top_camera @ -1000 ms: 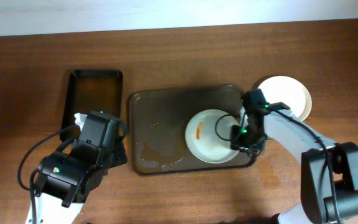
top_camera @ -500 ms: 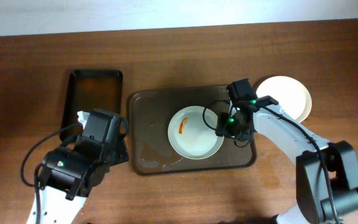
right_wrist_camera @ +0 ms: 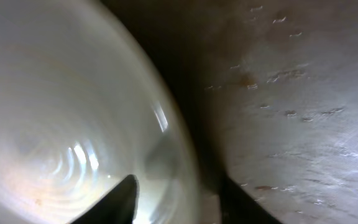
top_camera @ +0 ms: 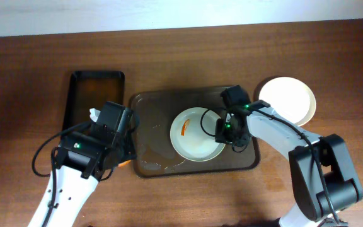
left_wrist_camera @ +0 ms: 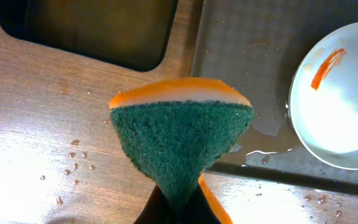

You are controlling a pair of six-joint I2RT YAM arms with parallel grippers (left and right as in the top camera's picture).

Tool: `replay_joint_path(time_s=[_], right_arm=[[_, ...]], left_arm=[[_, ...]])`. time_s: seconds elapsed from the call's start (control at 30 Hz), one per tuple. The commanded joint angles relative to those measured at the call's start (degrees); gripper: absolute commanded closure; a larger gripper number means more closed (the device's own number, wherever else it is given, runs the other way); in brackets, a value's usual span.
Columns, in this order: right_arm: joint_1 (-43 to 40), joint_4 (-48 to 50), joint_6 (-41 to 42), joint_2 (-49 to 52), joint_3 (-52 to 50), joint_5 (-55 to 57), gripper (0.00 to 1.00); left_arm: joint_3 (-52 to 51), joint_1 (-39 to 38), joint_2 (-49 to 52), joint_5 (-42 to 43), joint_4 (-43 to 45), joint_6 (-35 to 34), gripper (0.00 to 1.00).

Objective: Clean dirty plates on tray and stack at the side
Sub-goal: 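Reach the right gripper to the remaining plate and drag it toward the sponge, then scrub the last plate with the sponge in the left gripper while right holds it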

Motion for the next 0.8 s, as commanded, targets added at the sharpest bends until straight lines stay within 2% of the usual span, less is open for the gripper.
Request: replay_joint_path(time_s=[0.0, 0.07, 0.1, 0.13, 0.27, 0.4, 0.47, 0.6, 0.7, 0.77], right_arm=[[-0.52, 0.33, -0.26, 2.32, -0.39, 2.45, 0.76], [-0.46, 0.28, -0.85, 3.10, -0.44, 2.19, 0.83], [-0.48, 0.31, -2.27, 3.43, -0.44, 2.16, 0.93], [-0.48, 0.33, -3.32, 3.58, -0.44, 2.16, 0.96], [-0.46, 1.01, -11.91, 3.65, -0.44, -4.35, 0.96], [0.94, 1.79, -11.91, 3.65, -0.46, -6.43, 0.96], [3.28, 3.34, -11.91, 3.69, -0.70, -6.40, 0.96], [6.40, 5.51, -11.89, 3.89, -0.70, -6.43, 0.96], [6.60, 5.51, -10.58, 3.91, -0.70, -6.40, 0.96], [6.60, 5.70, -10.60, 3.91, -0.70, -6.34, 0.96]], left_arm=[[0.02, 0.09, 0.20, 0.44, 0.50, -0.61, 1.00], [0.00, 0.09, 0.20, 1.14, 0.55, -0.61, 1.00], [-0.02, 0.07, 0.20, 2.03, 0.94, -0.61, 1.00], [-0.15, 0.09, 0.20, 2.75, 1.46, -0.61, 1.00], [-0.31, 0.07, 1.51, 5.64, 4.00, -0.57, 1.00], [-2.86, 0.02, 7.87, 14.12, 10.67, -0.46, 1.00], [-4.17, -0.39, 12.31, 21.99, 15.30, 5.68, 1.00], [-4.26, -2.14, 20.15, 23.30, 19.65, 6.86, 1.00], [-4.26, -2.36, 26.77, 23.45, 24.90, 10.32, 1.00], [-4.26, -2.36, 31.34, 28.04, 27.96, 11.58, 1.00]])
